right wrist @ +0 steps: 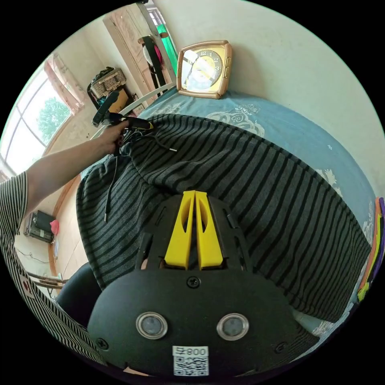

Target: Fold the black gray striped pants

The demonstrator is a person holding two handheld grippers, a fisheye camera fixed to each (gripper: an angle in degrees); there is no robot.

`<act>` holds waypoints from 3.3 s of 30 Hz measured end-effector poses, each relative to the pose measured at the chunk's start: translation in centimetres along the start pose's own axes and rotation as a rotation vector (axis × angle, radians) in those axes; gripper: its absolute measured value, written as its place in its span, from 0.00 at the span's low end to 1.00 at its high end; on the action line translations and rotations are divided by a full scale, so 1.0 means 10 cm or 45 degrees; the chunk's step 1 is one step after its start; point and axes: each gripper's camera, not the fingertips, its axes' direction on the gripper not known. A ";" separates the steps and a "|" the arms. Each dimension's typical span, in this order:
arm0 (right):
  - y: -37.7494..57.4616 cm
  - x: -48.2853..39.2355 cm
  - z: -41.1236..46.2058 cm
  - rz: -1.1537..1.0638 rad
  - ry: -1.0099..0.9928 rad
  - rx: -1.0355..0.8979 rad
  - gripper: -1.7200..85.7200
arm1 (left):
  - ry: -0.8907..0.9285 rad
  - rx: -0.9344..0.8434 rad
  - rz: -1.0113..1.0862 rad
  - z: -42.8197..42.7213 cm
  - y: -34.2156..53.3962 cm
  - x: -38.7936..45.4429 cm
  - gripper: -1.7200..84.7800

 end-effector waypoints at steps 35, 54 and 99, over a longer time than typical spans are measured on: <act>-1.27 0.14 0.32 -0.067 -0.052 -0.036 0.03 | 0.166 0.185 0.167 1.67 0.43 -0.80 0.09; -2.65 0.26 0.61 -0.337 0.280 -0.246 0.14 | -0.084 -0.241 0.443 2.27 -0.71 -0.94 0.18; -0.62 -1.79 -1.83 -0.386 0.151 -0.178 0.04 | -0.124 -0.155 0.754 -2.27 0.03 -1.81 0.03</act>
